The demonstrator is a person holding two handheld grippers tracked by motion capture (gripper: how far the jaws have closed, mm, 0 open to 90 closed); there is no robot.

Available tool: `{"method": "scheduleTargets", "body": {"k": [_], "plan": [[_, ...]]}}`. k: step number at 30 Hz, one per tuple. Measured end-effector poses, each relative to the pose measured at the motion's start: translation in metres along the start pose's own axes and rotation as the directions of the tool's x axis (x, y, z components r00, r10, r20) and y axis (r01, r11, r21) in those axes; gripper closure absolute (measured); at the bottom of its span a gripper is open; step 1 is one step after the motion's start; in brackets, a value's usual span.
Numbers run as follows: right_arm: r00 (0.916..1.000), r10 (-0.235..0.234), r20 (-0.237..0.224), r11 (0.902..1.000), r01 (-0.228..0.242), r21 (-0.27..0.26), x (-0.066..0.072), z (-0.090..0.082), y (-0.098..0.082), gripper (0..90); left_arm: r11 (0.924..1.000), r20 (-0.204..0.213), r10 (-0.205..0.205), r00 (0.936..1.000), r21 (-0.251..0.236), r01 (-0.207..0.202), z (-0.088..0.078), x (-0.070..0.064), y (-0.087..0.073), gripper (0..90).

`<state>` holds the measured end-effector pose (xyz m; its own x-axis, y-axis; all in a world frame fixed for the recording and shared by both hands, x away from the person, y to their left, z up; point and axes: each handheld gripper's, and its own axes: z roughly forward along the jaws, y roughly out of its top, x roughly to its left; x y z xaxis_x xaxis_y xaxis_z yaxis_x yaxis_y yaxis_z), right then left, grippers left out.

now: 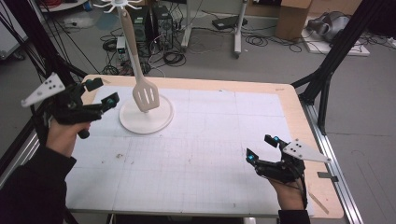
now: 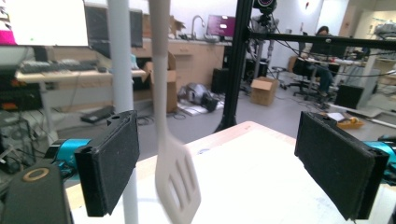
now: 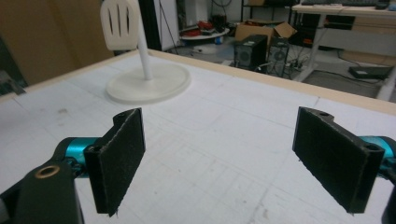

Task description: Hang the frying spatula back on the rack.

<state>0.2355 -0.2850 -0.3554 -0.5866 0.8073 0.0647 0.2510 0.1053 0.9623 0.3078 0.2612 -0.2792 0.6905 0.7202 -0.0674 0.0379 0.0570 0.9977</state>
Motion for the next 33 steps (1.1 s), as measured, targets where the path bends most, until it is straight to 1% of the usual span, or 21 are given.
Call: {"method": "scheduleTargets", "body": {"k": [4,6,8,10,11,12,13,14,15,19,21,25,27,30,31,33], "plan": [[0.9995,-0.019,0.025,0.9995,0.018,0.027,-0.003,0.0,-0.006,15.8,0.9997,-0.021,-0.015,0.9997,0.019,0.015,-0.017,-0.009,-0.032,14.9],[0.9994,-0.019,0.028,0.9993,0.018,0.033,-0.004,0.001,-0.01,15.8,0.9991,-0.035,-0.012,0.9993,0.041,0.013,-0.024,-0.012,-0.047,14.9],[0.9992,-0.021,0.035,0.9989,0.02,0.042,-0.004,0.002,-0.012,15.8,0.9986,-0.054,-0.01,0.9985,0.05,0.013,-0.029,-0.016,-0.059,15.0],[0.9989,-0.031,0.035,0.9987,0.029,0.042,-0.004,0.002,-0.013,15.8,0.9985,-0.049,-0.017,0.9987,0.052,0.02,-0.032,-0.019,-0.069,15.1],[0.999,-0.03,0.032,0.9988,0.029,0.04,-0.004,0.002,-0.014,15.8,0.998,-0.046,-0.014,0.9988,0.061,0.017,-0.034,-0.021,-0.075,15.2],[0.9993,-0.02,0.031,0.9989,0.019,0.042,-0.004,0.002,-0.015,15.8,0.9973,-0.045,-0.003,0.999,0.073,0.006,-0.035,-0.023,-0.08,15.3],[0.9991,-0.027,0.033,0.9989,0.026,0.04,-0.004,0.002,-0.016,15.8,0.9966,-0.049,0.001,0.9988,0.082,0.003,-0.036,-0.024,-0.085,15.4],[0.9993,-0.02,0.033,0.9989,0.018,0.044,-0.004,0.001,-0.017,15.8,0.9965,-0.049,-0.001,0.9988,0.084,0.005,-0.037,-0.025,-0.09,15.4],[0.999,-0.025,0.037,0.9987,0.024,0.044,-0.004,0.001,-0.018,15.8,0.9962,-0.048,-0.009,0.9988,0.086,0.013,-0.039,-0.027,-0.095,15.4],[0.9987,-0.026,0.045,0.9989,0.024,0.04,-0.003,-0.001,-0.02,15.8,0.9938,-0.03,-0.018,0.9994,0.109,0.021,-0.041,-0.03,-0.102,15.4],[0.9986,-0.025,0.046,0.999,0.023,0.037,-0.003,-0.002,-0.02,15.8,0.9948,-0.022,-0.02,0.9996,0.099,0.022,-0.044,-0.034,-0.104,15.4],[0.9981,-0.019,0.058,0.999,0.017,0.042,-0.004,-0.003,-0.022,15.8,0.9942,-0.013,-0.018,0.9998,0.106,0.019,-0.044,-0.039,-0.106,15.8],[0.998,-0.011,0.063,0.9993,0.008,0.038,-0.004,-0.003,-0.022,15.8,0.9944,-0.014,-0.017,0.9997,0.104,0.018,-0.044,-0.039,-0.106,15.8],[0.9977,-0.01,0.068,0.9995,0.008,0.03,-0.002,-0.005,-0.022,15.8,0.9947,-0.012,-0.021,0.9997,0.101,0.022,-0.045,-0.039,-0.106,15.8],[0.9974,-0.017,0.07,0.9995,0.015,0.027,-0.002,-0.005,-0.021,15.8,0.9944,-0.01,-0.023,0.9997,0.103,0.023,-0.045,-0.039,-0.107,15.9],[0.9972,-0.015,0.074,0.9995,0.013,0.03,-0.002,-0.005,-0.021,15.8,0.9939,-0.01,-0.024,0.9997,0.107,0.025,-0.046,-0.039,-0.108,15.9]]}}
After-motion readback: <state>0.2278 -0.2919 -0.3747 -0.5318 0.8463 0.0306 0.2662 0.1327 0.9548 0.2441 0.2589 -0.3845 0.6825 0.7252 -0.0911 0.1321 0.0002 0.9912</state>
